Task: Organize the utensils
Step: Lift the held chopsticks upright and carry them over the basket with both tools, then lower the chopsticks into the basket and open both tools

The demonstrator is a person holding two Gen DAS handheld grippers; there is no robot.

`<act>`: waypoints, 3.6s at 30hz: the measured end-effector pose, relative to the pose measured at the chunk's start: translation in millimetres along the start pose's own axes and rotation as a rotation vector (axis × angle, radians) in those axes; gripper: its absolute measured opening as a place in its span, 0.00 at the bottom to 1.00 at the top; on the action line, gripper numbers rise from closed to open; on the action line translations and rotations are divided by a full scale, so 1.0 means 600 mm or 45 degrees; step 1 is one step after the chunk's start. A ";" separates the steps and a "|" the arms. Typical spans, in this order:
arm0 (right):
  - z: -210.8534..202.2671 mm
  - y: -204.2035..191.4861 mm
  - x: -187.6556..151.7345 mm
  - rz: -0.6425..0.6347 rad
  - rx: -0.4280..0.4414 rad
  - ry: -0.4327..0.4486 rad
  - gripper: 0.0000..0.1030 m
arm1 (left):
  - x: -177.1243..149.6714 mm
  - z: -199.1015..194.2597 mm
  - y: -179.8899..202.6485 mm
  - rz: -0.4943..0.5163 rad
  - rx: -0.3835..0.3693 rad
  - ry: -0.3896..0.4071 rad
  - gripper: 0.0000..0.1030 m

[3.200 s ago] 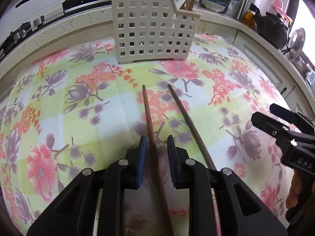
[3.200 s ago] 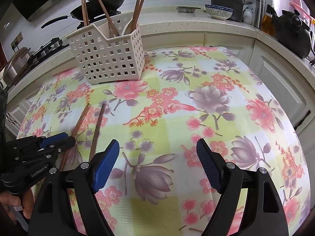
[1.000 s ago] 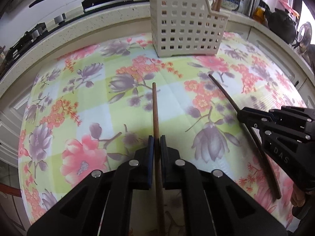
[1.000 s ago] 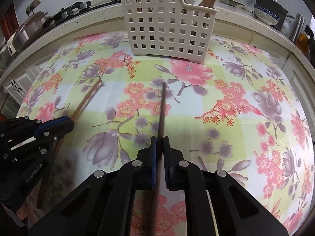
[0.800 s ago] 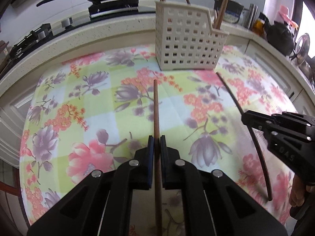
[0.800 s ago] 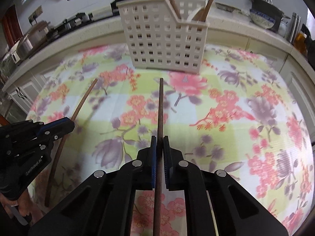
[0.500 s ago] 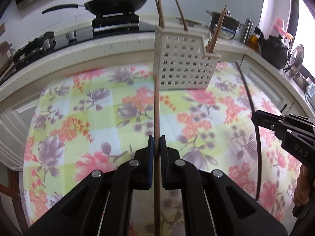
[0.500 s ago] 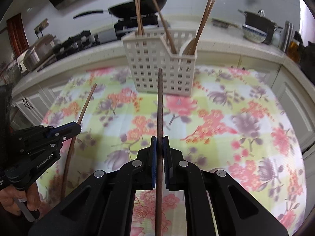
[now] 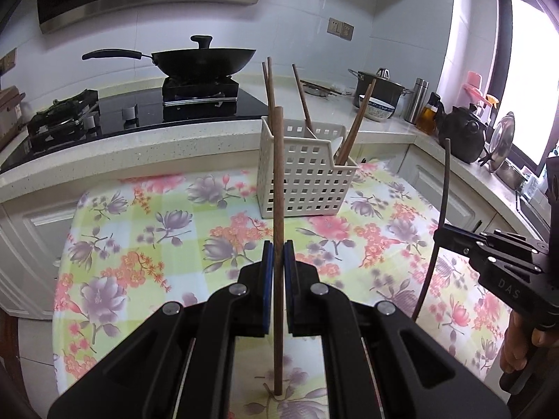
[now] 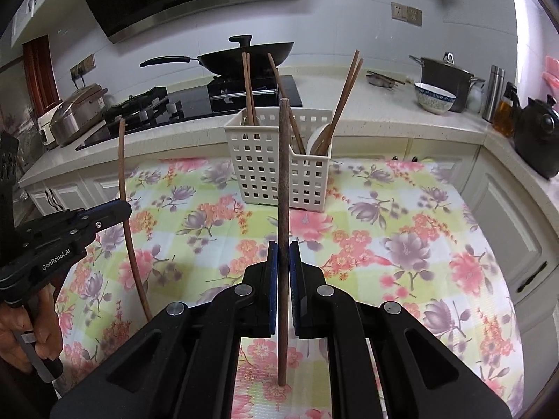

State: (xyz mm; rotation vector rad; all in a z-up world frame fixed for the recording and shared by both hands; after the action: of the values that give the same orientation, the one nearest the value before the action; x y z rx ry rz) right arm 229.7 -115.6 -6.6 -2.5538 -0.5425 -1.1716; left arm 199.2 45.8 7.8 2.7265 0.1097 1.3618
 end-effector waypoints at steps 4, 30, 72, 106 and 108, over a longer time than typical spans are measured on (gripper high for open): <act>-0.012 -0.003 0.005 -0.016 -0.012 0.028 0.08 | 0.002 -0.008 0.006 -0.008 -0.029 0.008 0.06; -0.016 0.002 0.013 0.006 -0.008 0.049 0.08 | 0.014 -0.004 0.013 0.004 -0.057 0.025 0.06; -0.036 0.020 0.158 -0.052 0.015 0.161 0.08 | 0.178 -0.028 0.044 0.113 -0.099 0.180 0.06; 0.098 0.052 0.359 0.002 0.045 0.199 0.08 | 0.412 0.116 0.048 0.057 -0.082 0.326 0.06; 0.106 0.052 0.355 0.002 0.043 0.188 0.08 | 0.409 0.125 0.043 0.041 -0.081 0.329 0.06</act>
State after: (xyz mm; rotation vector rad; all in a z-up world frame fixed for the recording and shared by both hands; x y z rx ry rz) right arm 413.9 -71.1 114.1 -2.4148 -0.5206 -1.3258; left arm 407.1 42.2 160.9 2.4995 0.0394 1.6902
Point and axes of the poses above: each gripper's, at about its wrist camera, not at the fingertips, and z roughly the way its jaws point, y to its right, x to its top, the point moved 7 cm from there along z, roughly the way its jaws point, and after that the axes turned 2 degrees about x, right-handed, at the moved point
